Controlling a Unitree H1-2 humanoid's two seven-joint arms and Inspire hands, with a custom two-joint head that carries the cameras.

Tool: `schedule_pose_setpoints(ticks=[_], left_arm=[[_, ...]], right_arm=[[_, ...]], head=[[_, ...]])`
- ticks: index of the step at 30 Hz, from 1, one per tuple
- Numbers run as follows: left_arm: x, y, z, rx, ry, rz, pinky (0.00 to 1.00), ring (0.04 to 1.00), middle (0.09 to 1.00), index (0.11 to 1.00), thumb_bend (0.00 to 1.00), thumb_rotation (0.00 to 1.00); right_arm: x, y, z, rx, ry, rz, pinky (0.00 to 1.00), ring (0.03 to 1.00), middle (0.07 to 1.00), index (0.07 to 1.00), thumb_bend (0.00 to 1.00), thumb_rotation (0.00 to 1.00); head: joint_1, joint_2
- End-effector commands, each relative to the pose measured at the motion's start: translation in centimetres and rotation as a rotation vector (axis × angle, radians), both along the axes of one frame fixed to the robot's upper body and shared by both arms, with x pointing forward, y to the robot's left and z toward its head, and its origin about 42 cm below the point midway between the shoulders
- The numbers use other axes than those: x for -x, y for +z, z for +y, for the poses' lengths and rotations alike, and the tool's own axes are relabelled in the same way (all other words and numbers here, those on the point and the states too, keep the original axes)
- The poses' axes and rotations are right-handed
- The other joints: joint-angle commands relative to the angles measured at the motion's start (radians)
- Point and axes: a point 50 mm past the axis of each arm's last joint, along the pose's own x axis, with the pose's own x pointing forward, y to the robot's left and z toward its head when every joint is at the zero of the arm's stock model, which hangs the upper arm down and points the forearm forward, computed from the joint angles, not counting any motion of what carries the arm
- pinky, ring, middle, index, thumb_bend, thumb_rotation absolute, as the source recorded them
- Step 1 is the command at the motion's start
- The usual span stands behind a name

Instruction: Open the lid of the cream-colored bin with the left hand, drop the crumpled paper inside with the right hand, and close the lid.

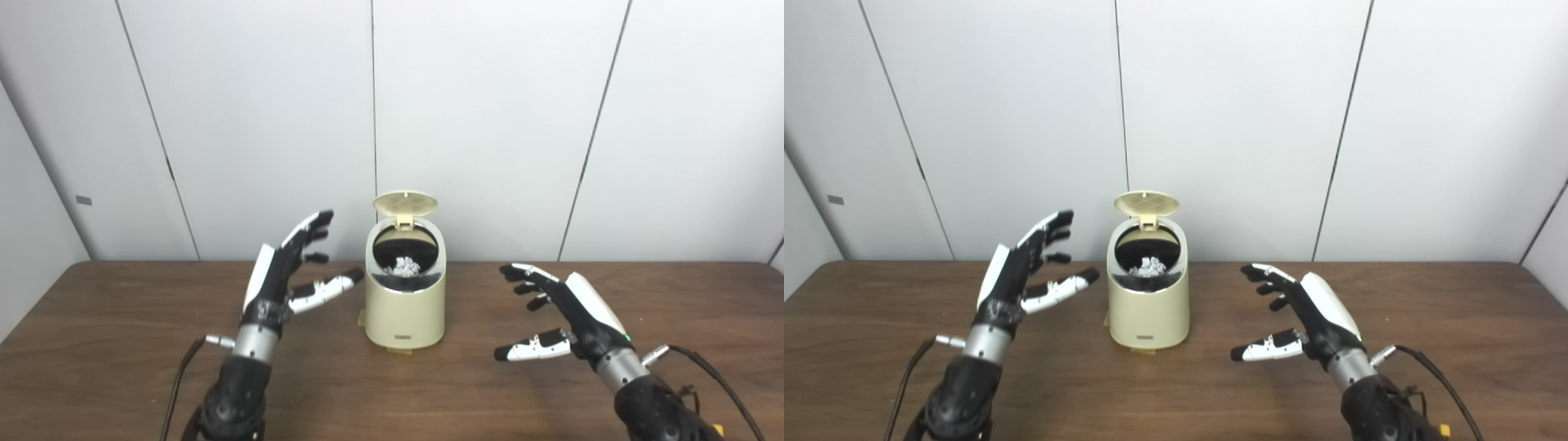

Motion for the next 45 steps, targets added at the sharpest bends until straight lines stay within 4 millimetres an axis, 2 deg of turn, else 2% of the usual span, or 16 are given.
schedule_pose_setpoints(ticks=[1, 6, 10, 17, 22, 25, 29, 31, 33, 35, 45], left_arm=[[-1.4, 4.5, -0.3, -0.033, -0.015, -0.109, 0.69, 0.903, 0.928, 0.936, 0.85, 0.3], [-2.8, 7.8, -1.4, -0.087, -0.042, -0.144, 0.74, 0.92, 0.96, 0.963, 0.9, 0.33], [-3.8, 10.0, -2.3, -0.165, -0.077, -0.158, 0.76, 0.928, 0.978, 0.984, 0.95, 0.37], [-4.5, 12.1, -3.0, -0.362, -0.141, -0.146, 0.9, 0.996, 1.0, 0.963, 1.0, 0.46], [-4.7, 12.4, -3.0, -0.466, -0.177, -0.128, 0.95, 0.99, 0.96, 0.915, 1.0, 0.52], [-4.7, 12.4, -3.0, -0.518, -0.198, -0.11, 0.92, 0.966, 0.926, 0.888, 1.0, 0.52], [-4.6, 12.4, -2.9, -0.63, -0.214, -0.102, 0.81, 0.932, 0.892, 0.844, 1.0, 0.53], [-4.5, 12.4, -2.9, -0.685, -0.21, -0.105, 0.81, 0.932, 0.881, 0.83, 1.0, 0.54], [-4.3, 12.3, -2.9, -0.751, -0.201, -0.121, 0.93, 0.97, 0.868, 0.82, 1.0, 0.54], [-4.1, 12.3, -3.0, -0.819, -0.199, -0.14, 0.99, 0.992, 0.857, 0.814, 1.0, 0.55], [-3.6, 11.5, -2.9, -0.884, -0.21, -0.166, 1.0, 1.0, 0.844, 0.823, 1.0, 0.53]], right_arm=[[-0.5, 1.6, -0.2, 0.007, 0.009, -0.088, 0.64, 0.767, 0.819, 0.824, 0.89, 0.21], [-0.3, 0.7, -0.1, 0.006, 0.008, -0.08, 0.65, 0.771, 0.821, 0.821, 0.9, 0.25], [-0.1, 0.2, 0.1, 0.018, 0.006, -0.07, 0.65, 0.783, 0.826, 0.819, 0.9, 0.21], [-0.1, 0.1, 0.4, 0.02, 0.0, -0.073, 0.65, 0.783, 0.825, 0.815, 0.89, 0.18], [-0.2, 0.1, 0.6, 0.003, 0.0, -0.073, 0.65, 0.784, 0.827, 0.815, 0.9, 0.21], [-0.2, 0.2, 0.7, -0.002, -0.002, -0.072, 0.65, 0.78, 0.827, 0.816, 0.9, 0.22], [-0.2, 0.2, 0.7, -0.004, -0.001, -0.078, 0.64, 0.769, 0.819, 0.815, 0.89, 0.22], [-0.2, 0.2, 0.7, -0.004, 0.0, -0.079, 0.63, 0.765, 0.815, 0.815, 0.89, 0.23], [-0.1, 0.2, 0.7, 0.0, -0.004, -0.079, 0.63, 0.762, 0.814, 0.816, 0.88, 0.24], [-0.1, 0.3, 0.7, 0.0, -0.004, -0.078, 0.63, 0.755, 0.811, 0.816, 0.88, 0.25], [0.1, 0.2, 1.0, -0.005, -0.002, -0.078, 0.6, 0.727, 0.806, 0.822, 0.86, 0.27]], head=[[0.001, 0.0], [-0.001, 0.0], [-0.006, -0.001], [-0.016, 0.002], [-0.022, 0.002], [-0.026, 0.004], [-0.028, 0.006], [-0.028, 0.006], [-0.029, 0.006], [-0.03, 0.005], [-0.038, 0.01]])
